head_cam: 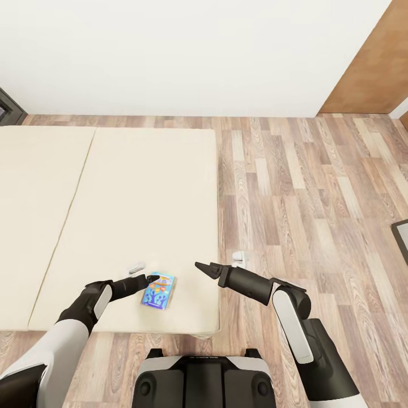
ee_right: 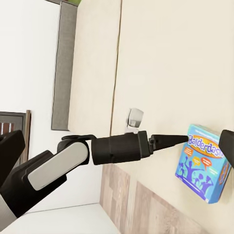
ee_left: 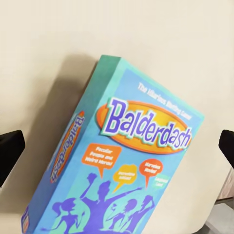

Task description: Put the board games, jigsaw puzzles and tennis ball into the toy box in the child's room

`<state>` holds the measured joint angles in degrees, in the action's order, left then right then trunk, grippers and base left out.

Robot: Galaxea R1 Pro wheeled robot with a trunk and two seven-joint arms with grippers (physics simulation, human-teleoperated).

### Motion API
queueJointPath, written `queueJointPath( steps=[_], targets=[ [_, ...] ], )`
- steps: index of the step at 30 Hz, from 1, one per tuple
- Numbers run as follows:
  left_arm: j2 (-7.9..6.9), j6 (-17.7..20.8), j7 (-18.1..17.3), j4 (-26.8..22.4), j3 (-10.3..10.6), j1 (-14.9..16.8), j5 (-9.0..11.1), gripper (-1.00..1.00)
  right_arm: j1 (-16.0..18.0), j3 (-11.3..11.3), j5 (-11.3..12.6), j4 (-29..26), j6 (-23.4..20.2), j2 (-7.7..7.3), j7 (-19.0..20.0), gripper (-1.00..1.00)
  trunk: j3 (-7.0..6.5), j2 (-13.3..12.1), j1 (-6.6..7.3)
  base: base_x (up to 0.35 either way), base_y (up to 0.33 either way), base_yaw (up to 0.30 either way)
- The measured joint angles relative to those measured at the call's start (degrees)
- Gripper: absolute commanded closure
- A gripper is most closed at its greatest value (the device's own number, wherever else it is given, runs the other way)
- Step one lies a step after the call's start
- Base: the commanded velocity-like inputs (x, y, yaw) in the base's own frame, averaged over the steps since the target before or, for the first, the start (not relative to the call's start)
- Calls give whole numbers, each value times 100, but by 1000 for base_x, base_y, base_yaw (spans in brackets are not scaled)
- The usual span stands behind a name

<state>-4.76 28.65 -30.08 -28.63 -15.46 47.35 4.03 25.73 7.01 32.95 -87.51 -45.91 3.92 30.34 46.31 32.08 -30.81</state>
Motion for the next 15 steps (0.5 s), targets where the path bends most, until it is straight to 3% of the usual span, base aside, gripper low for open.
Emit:
queueJointPath(
  steps=[15],
  targets=[
    [5,5,16,37,9,0,1,-100,0,-6,0,0,-3,-8,0,-100,0,0,0,0,-8,0]
  ],
)
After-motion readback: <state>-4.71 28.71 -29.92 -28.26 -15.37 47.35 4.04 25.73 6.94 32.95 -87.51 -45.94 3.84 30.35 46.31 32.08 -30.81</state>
